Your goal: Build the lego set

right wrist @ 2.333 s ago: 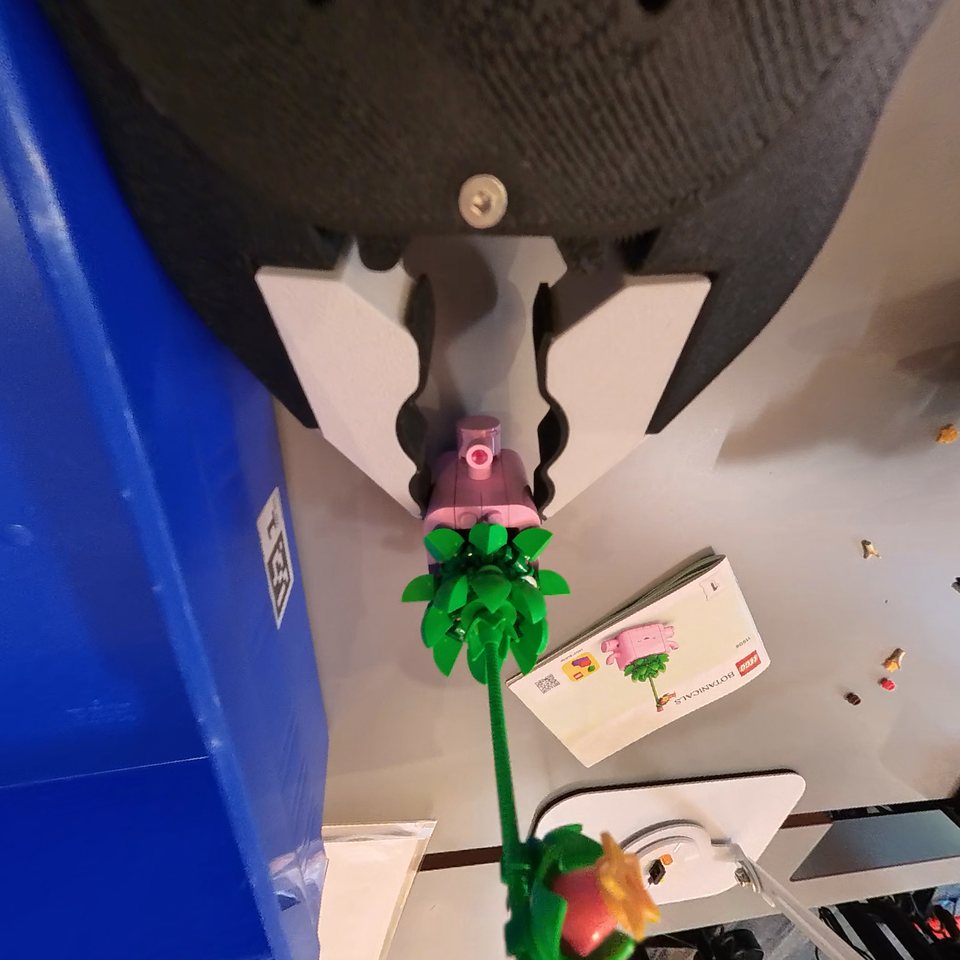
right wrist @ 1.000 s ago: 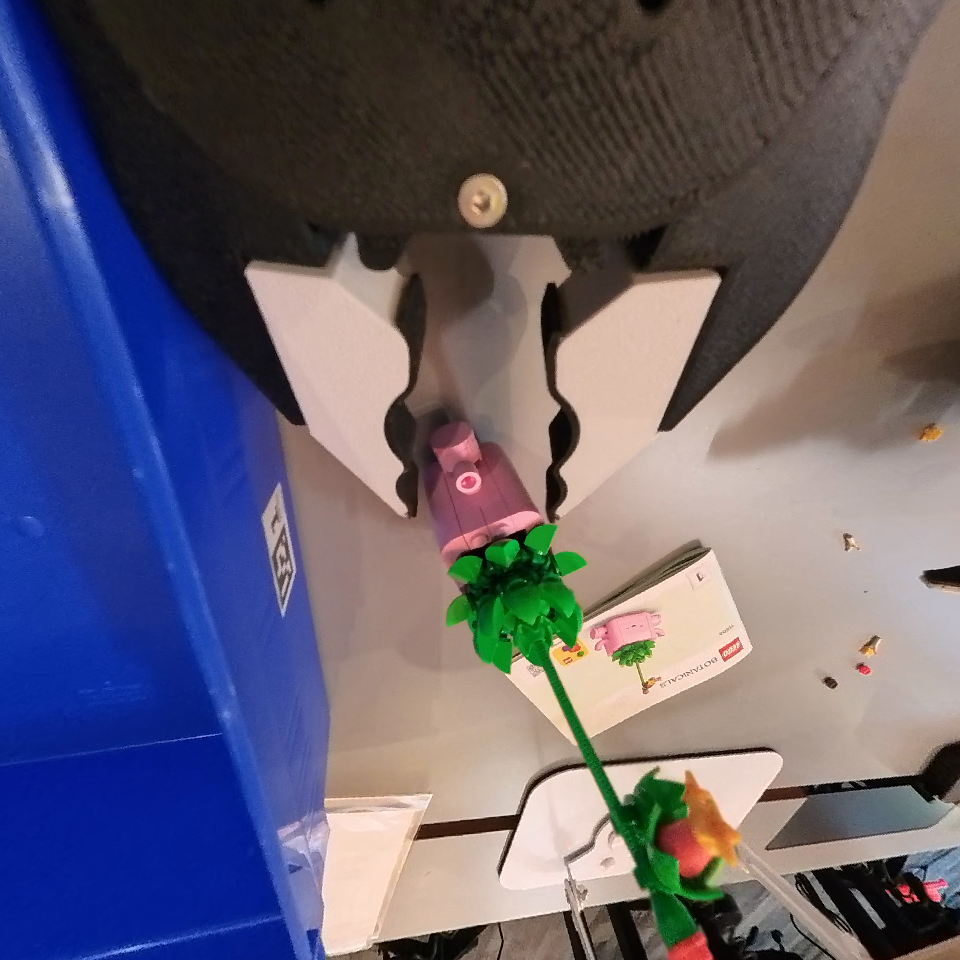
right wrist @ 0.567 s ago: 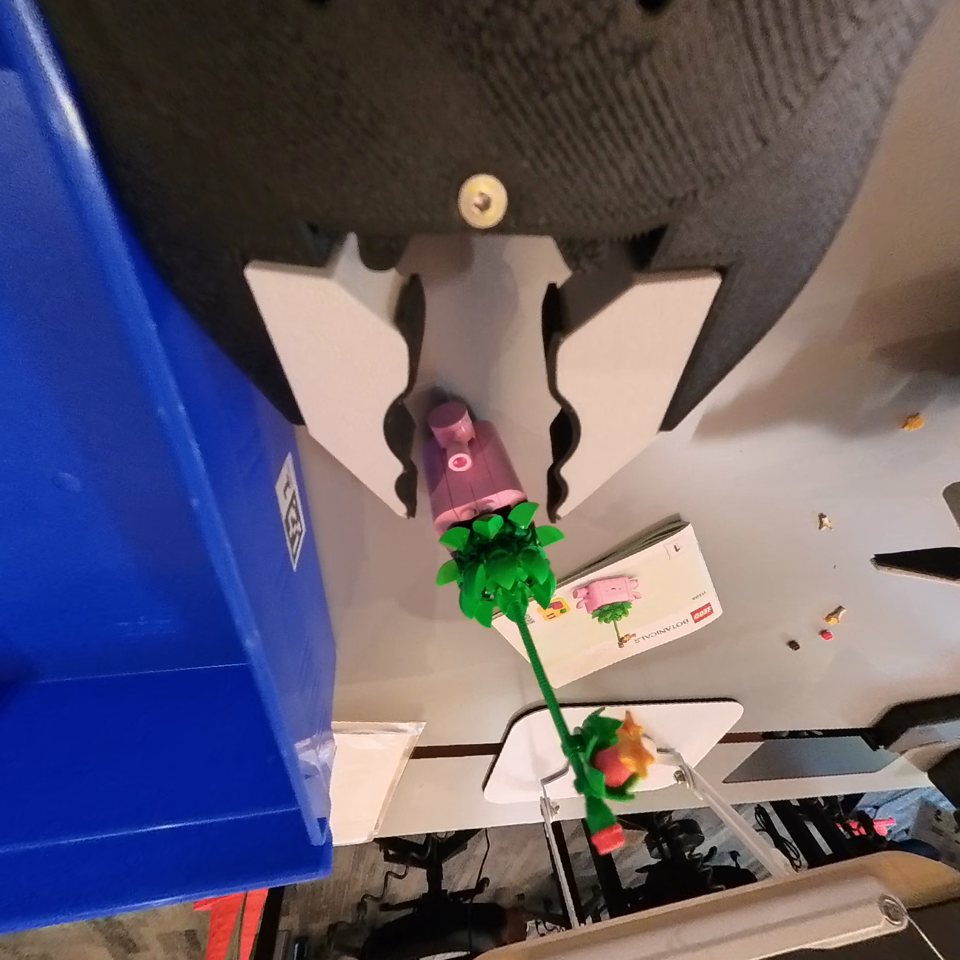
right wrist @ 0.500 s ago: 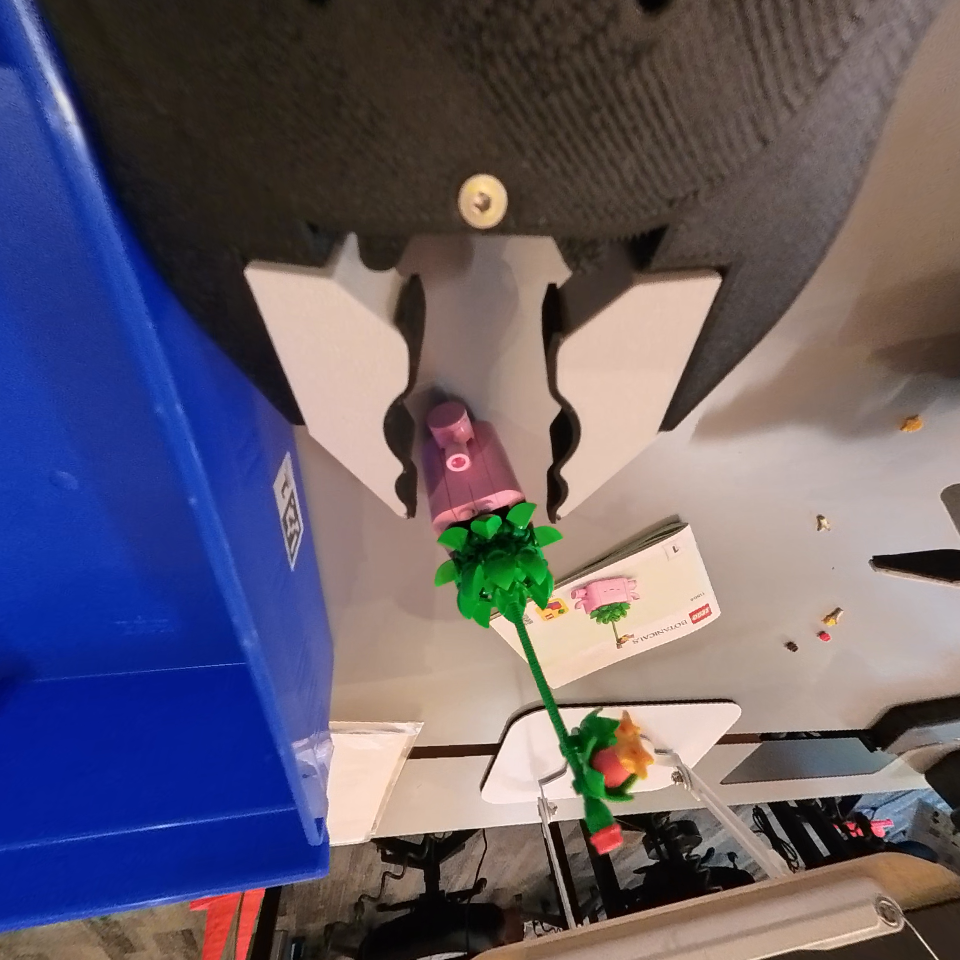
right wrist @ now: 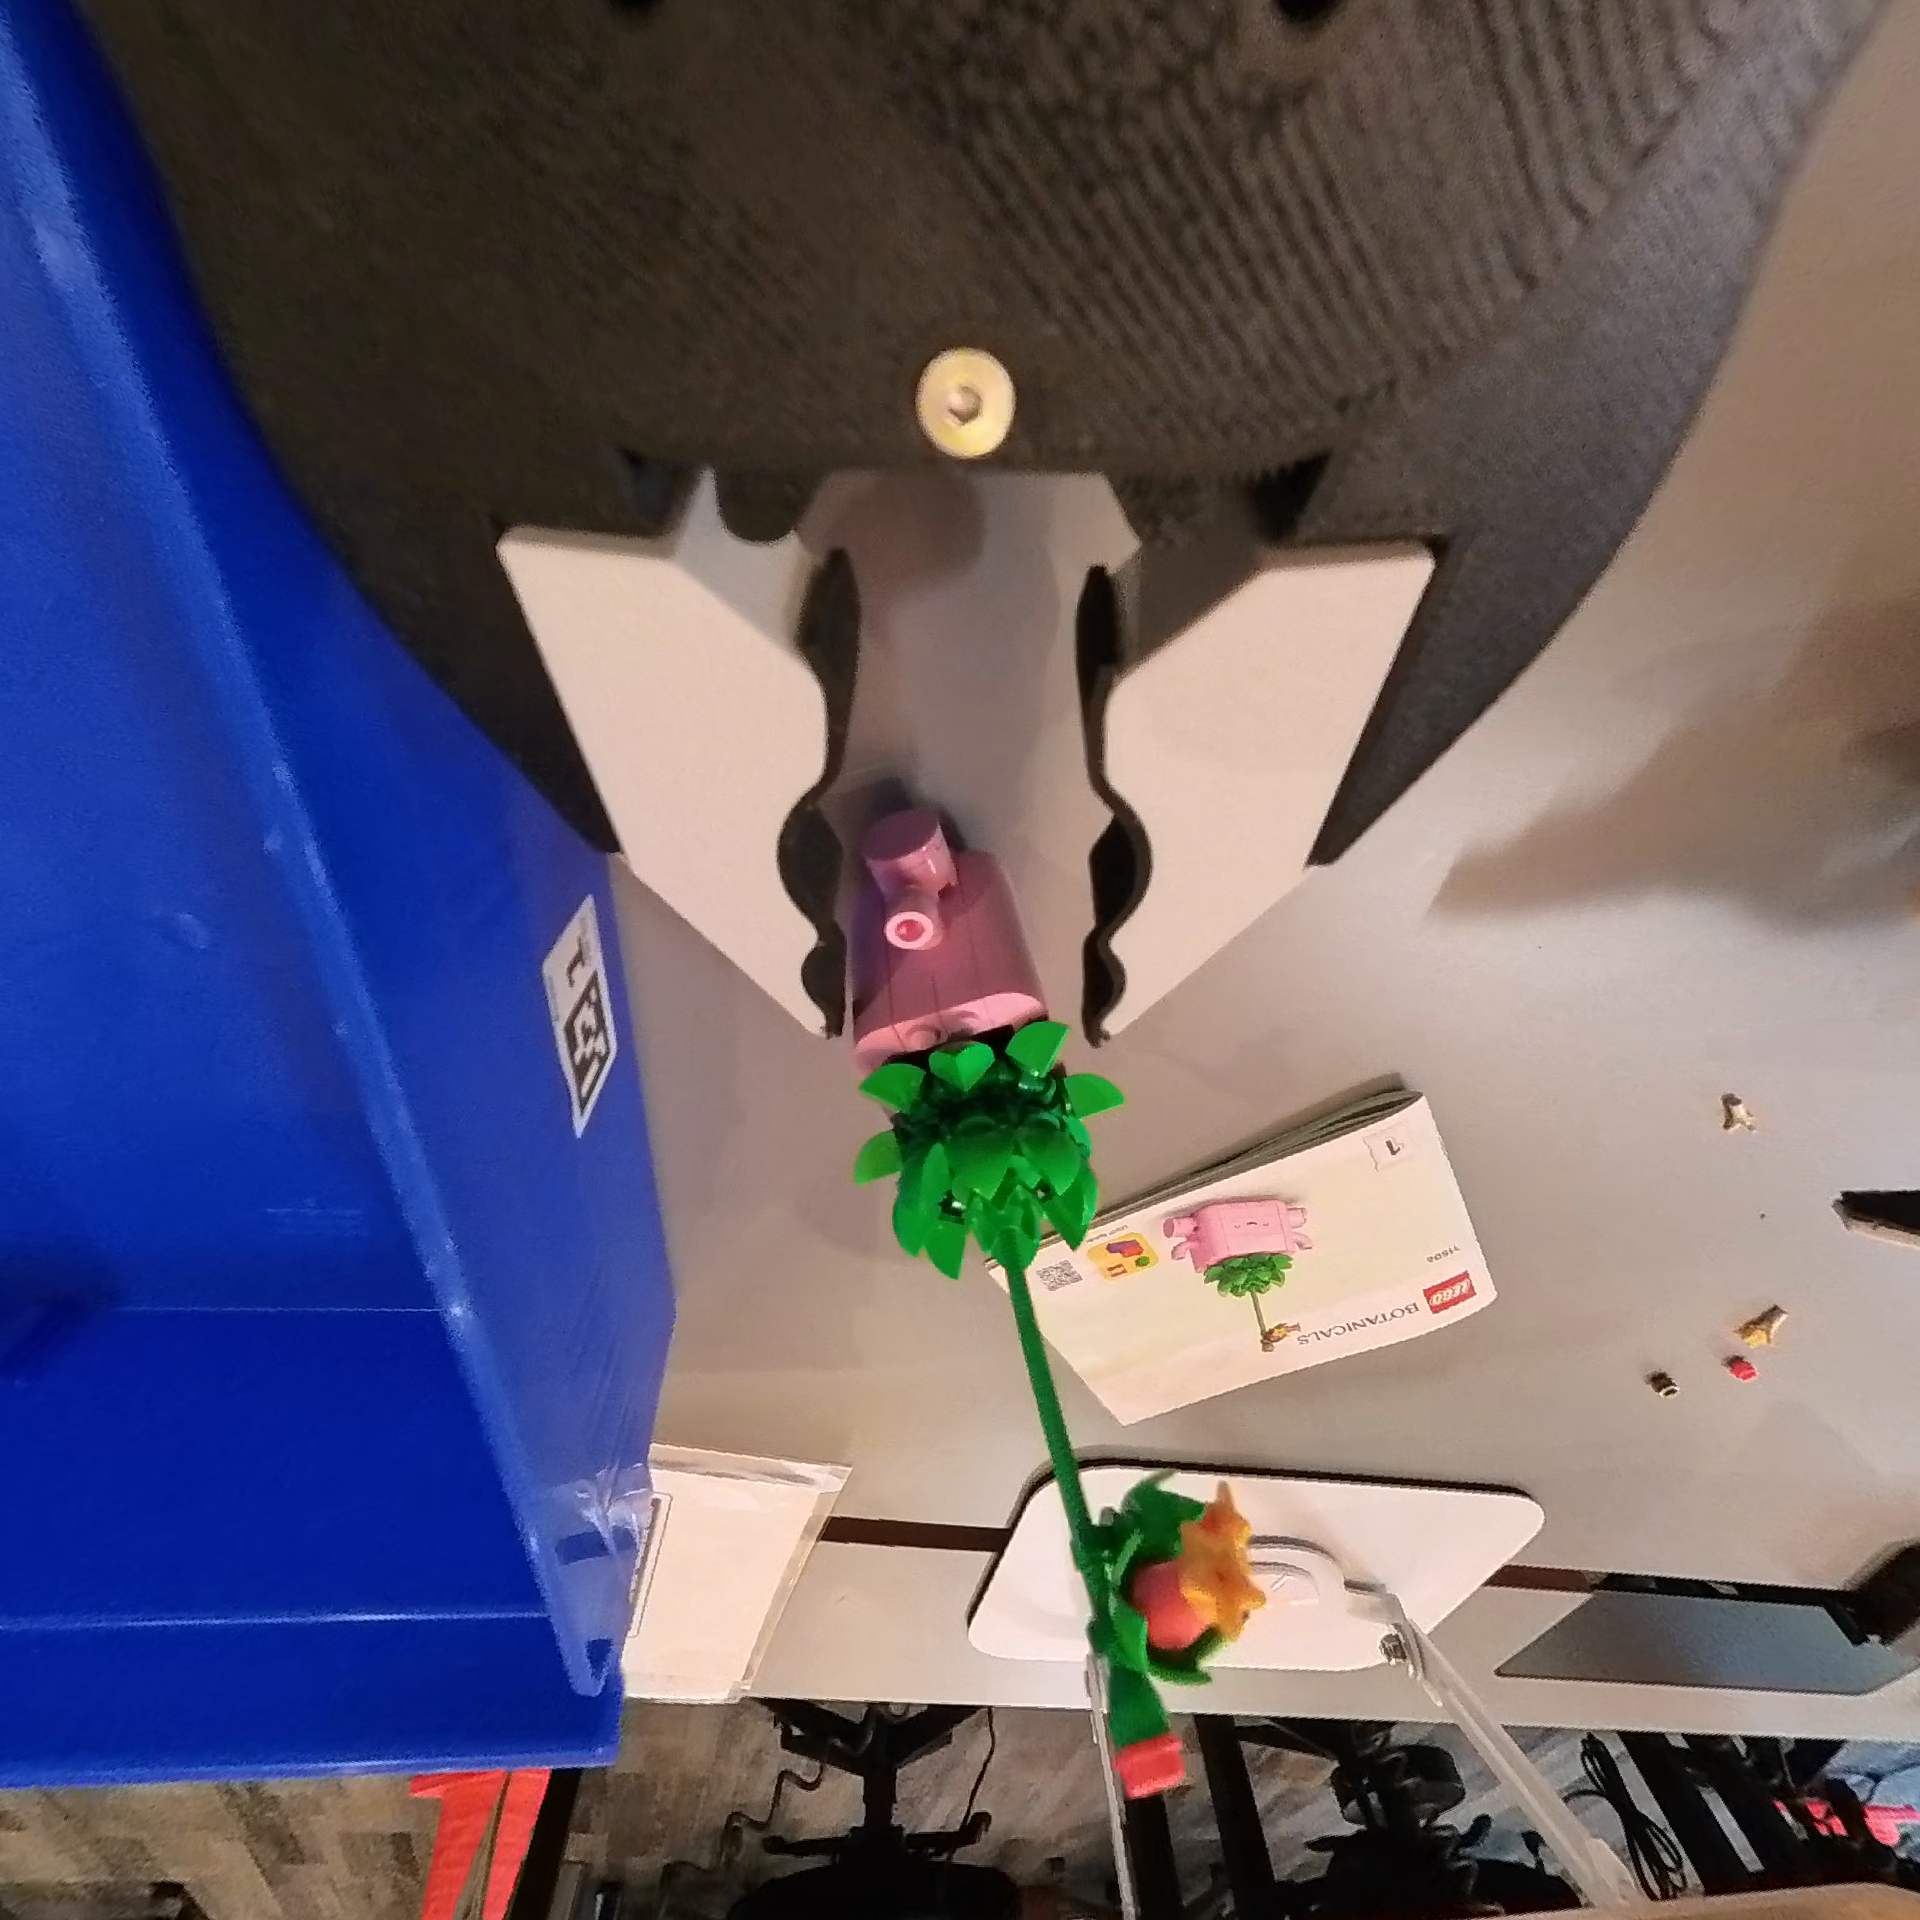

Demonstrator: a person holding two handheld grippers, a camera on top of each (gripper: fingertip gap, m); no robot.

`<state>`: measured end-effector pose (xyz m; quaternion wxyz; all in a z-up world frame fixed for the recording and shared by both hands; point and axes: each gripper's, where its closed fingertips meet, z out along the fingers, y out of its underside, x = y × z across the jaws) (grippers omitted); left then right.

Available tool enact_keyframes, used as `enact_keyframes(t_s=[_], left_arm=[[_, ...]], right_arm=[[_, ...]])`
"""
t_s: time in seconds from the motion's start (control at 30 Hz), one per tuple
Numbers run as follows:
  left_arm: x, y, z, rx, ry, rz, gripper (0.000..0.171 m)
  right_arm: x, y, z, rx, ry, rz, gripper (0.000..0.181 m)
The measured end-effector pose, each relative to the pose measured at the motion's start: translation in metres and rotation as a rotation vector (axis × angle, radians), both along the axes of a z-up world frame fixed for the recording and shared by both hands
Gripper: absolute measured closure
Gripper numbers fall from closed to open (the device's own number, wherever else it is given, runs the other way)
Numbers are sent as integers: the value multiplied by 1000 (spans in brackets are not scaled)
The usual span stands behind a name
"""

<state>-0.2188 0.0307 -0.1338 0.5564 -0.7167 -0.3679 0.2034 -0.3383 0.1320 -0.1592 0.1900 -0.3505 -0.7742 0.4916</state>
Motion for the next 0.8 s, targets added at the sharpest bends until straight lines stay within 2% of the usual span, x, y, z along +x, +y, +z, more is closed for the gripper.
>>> enact_keyframes(t_s=[0.2, 0.8], left_arm=[[0, 0, 0, -2, 1, 0, 95], [0, 0, 0, -2, -1, 0, 95]], right_arm=[[-1, 1, -1, 39, 25, -4, 144], [-5, 8, -2, -23, -41, -40, 144]])
